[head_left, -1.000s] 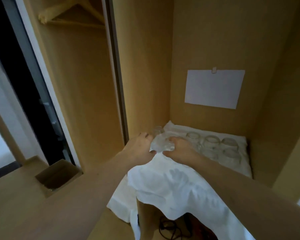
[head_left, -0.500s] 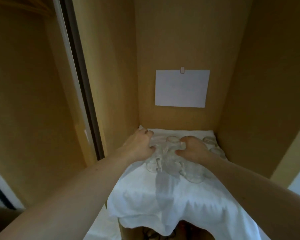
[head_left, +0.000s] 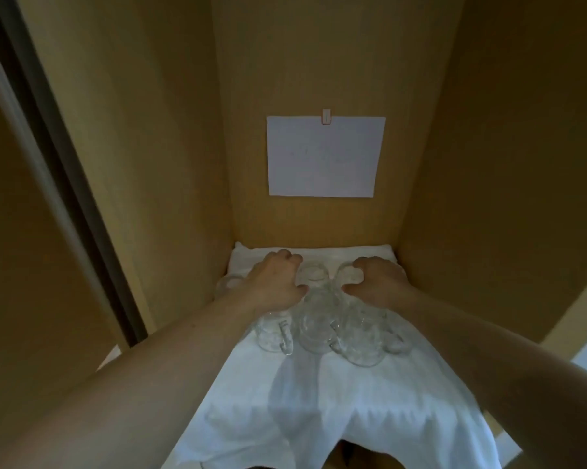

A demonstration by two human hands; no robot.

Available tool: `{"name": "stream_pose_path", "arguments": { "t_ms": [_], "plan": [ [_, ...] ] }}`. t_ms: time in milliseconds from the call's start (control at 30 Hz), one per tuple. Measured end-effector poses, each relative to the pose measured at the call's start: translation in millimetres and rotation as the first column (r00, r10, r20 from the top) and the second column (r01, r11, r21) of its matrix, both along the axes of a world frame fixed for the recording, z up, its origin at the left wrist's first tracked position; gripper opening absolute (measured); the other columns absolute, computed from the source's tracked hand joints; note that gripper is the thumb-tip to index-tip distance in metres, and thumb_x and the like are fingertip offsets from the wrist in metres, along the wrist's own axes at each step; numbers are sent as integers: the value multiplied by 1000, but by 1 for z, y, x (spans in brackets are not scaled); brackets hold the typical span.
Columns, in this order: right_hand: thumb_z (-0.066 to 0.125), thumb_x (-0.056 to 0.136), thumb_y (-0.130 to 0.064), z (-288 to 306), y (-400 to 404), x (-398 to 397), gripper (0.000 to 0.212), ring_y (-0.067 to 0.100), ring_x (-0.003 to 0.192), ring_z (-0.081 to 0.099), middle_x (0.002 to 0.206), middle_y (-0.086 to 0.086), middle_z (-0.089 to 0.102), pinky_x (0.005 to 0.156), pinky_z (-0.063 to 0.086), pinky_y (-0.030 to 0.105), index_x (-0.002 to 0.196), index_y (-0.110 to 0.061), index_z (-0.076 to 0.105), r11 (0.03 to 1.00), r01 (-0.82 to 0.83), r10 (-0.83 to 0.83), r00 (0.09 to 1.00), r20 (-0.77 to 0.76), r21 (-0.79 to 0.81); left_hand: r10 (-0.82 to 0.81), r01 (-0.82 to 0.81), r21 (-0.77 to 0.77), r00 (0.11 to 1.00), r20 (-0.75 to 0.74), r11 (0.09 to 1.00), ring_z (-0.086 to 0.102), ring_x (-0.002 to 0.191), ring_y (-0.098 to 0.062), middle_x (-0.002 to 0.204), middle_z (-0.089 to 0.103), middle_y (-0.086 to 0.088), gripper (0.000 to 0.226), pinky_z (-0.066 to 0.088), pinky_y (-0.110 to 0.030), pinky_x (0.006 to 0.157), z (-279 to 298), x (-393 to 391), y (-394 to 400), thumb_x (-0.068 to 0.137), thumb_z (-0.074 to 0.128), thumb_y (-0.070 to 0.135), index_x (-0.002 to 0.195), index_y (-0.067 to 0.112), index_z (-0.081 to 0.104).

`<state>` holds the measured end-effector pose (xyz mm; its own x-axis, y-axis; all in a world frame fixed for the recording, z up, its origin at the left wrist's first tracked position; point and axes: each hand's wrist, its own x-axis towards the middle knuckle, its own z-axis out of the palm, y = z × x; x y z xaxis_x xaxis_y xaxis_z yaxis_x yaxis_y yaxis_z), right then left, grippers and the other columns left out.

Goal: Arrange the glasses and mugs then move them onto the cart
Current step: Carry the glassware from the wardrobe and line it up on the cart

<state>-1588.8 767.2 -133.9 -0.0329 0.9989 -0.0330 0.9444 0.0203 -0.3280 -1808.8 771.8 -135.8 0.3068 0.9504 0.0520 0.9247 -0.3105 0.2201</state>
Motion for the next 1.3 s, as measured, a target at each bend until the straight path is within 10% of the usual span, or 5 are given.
{"name": "stream_pose_path", "arguments": {
  "t_ms": [567,733,867,1000,1300],
  "plan": [
    [79,79,-47,-36,119,18,88,24,128,51,143,6,51,100,48,34,152,-19,39,949,-211,251,954,161,-233,34,-37,-224,999,-16,974,46,134,-34,151,41,-14,76,43,-43,108,-49,52,117,94,58,56,154,16,34],
    [85,74,-47,-42,134,17,101,23,131,49,146,4,48,103,47,35,155,-19,31,905,-256,334,922,195,-340,223,-162,-489,972,69,857,56,122,-32,148,44,-9,90,56,-38,66,-53,70,127,91,59,64,158,22,18],
    [91,69,-36,-46,145,13,94,22,115,57,130,6,55,95,53,37,146,-16,41,866,-270,395,886,244,-421,396,-250,-629,913,102,737,55,119,-31,138,48,-5,80,64,-48,71,-48,80,131,85,72,52,147,21,33],
    [94,65,-27,-50,150,12,87,19,98,61,119,3,57,67,50,28,138,-16,47,863,-278,400,886,233,-422,406,-265,-599,907,111,756,58,104,-27,131,53,-5,59,64,-48,72,-47,86,131,80,80,41,123,17,48],
    [93,63,-25,-37,138,8,93,25,107,63,125,7,57,83,57,36,143,-17,46,916,-267,334,921,201,-298,477,-374,-391,853,210,841,63,99,-25,113,59,-2,68,64,-44,70,-27,64,130,61,90,37,115,17,55]
  ]
}}
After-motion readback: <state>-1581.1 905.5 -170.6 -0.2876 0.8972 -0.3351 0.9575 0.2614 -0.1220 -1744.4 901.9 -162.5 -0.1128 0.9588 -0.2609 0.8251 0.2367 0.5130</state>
